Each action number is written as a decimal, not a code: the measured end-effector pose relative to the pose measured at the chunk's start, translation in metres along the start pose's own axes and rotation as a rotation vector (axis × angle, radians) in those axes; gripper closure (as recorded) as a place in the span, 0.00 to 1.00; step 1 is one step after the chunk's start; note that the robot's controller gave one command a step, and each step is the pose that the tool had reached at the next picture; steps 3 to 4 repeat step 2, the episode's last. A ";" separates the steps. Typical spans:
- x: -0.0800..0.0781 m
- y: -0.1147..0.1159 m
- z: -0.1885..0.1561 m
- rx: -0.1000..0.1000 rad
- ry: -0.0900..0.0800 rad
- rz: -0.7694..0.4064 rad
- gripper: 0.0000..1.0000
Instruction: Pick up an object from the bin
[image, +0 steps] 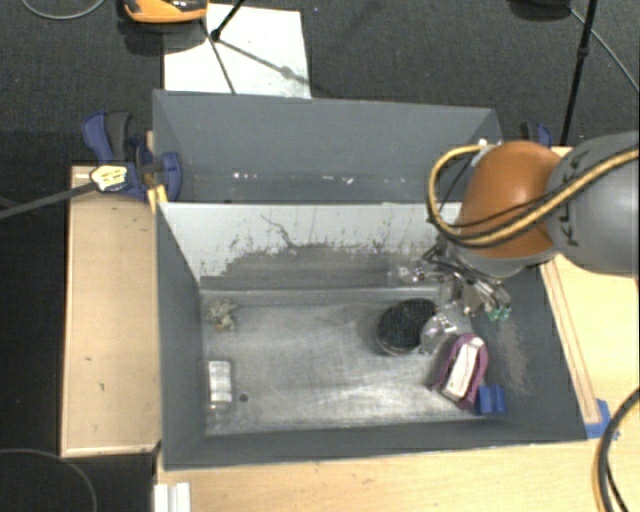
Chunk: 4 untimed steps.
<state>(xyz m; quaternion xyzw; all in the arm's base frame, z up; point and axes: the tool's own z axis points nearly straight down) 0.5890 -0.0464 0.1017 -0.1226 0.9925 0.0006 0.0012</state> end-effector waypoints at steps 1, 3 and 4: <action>0.000 -0.001 -0.003 0.002 -0.003 -0.001 1.00; -0.002 0.012 -0.150 0.004 -0.007 -0.177 1.00; -0.002 0.012 -0.150 0.004 -0.007 -0.177 1.00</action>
Offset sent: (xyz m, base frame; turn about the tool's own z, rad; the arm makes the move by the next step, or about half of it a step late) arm 0.0000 0.0000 0.0000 0.0000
